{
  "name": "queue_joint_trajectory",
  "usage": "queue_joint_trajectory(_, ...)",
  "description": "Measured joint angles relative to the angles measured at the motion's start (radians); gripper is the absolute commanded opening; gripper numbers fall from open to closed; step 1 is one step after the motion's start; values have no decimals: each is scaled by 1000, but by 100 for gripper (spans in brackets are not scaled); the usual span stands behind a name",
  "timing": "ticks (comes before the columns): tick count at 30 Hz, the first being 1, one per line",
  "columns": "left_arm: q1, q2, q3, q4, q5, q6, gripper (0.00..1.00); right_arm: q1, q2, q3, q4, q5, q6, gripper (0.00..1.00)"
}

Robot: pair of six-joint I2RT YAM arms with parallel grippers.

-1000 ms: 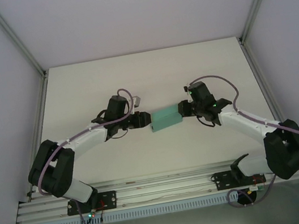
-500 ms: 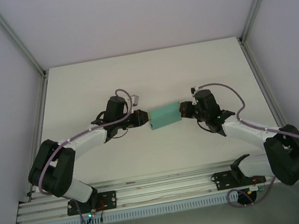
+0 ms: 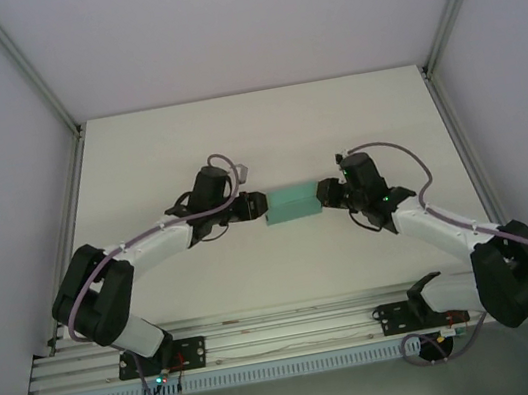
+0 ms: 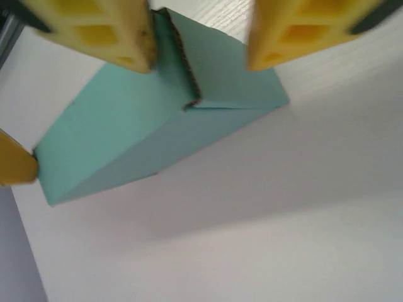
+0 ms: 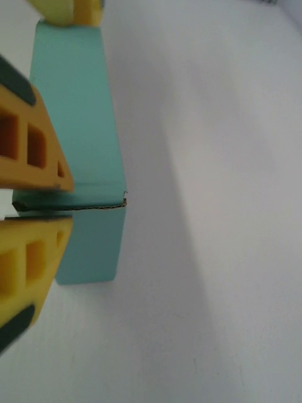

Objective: Assemble paper box

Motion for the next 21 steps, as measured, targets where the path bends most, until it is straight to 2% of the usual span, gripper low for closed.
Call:
queue_joint_trajectory(2, -2, 2, 27, -52, -24, 8, 65, 2, 10, 42, -83, 16, -23, 37)
queue_joint_trajectory(4, -4, 7, 53, -94, -34, 22, 73, 6, 19, 80, -145, 27, -45, 38)
queue_joint_trajectory(5, -7, 11, 68, -113, -43, 26, 89, 10, 24, 100, -173, 34, -58, 42)
queue_joint_trajectory(6, -10, 13, 80, -130, -51, 34, 99, 13, 28, 117, -198, 41, -72, 47)
queue_joint_trajectory(11, -10, 14, 138, -193, -84, 56, 100, 15, 34, 196, -278, 70, -145, 62)
queue_joint_trajectory(13, -10, 11, 153, -205, -97, 63, 100, 15, 34, 220, -292, 76, -175, 64)
queue_joint_trajectory(16, -10, 7, 168, -223, -111, 77, 100, 15, 34, 248, -307, 76, -246, 76)
queue_joint_trajectory(21, -10, 7, 175, -232, -114, 84, 100, 15, 33, 271, -316, 10, -484, 96)
